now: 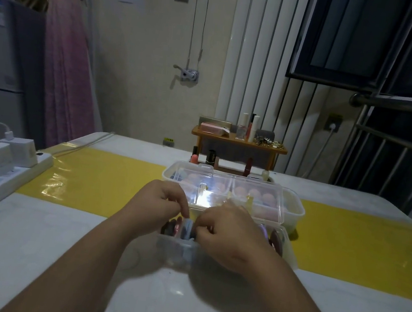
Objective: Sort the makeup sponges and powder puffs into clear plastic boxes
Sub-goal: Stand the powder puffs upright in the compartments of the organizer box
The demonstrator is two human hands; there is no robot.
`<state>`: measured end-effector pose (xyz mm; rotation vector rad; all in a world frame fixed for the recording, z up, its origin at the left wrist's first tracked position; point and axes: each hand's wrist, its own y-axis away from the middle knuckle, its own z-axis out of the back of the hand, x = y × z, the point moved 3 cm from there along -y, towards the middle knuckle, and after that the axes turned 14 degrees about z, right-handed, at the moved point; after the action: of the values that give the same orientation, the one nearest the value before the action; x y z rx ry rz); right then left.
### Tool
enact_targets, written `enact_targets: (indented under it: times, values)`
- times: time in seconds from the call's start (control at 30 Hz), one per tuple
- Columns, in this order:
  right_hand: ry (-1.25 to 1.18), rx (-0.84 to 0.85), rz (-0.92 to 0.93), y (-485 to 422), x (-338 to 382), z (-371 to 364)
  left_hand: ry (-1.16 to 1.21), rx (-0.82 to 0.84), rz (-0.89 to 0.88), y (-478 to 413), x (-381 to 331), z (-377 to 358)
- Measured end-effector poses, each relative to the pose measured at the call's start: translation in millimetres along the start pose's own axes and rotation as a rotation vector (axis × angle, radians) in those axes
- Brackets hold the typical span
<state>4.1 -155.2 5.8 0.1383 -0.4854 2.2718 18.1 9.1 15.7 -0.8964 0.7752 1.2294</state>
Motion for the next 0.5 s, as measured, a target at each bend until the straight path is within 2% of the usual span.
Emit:
enact_targets:
  times: [0.13,0.3,0.37,0.5]
  values:
    - [-0.031,-0.086,0.024,3.0,-0.6,4.7,0.086,-0.177,0.028,-5.2,1.6,0.1]
    - [-0.02,-0.269,-0.005,8.8,-8.3,18.5,0.119,-0.264,0.104,-11.2,13.4,-1.2]
    - [-0.025,-0.336,-0.095,13.8,-17.5,25.8,0.093,-0.305,0.143,-14.7,20.0,-3.0]
    - [0.067,-0.454,-0.384,27.6,-40.3,39.8,0.084,-0.372,0.242,-19.7,29.0,-5.5]
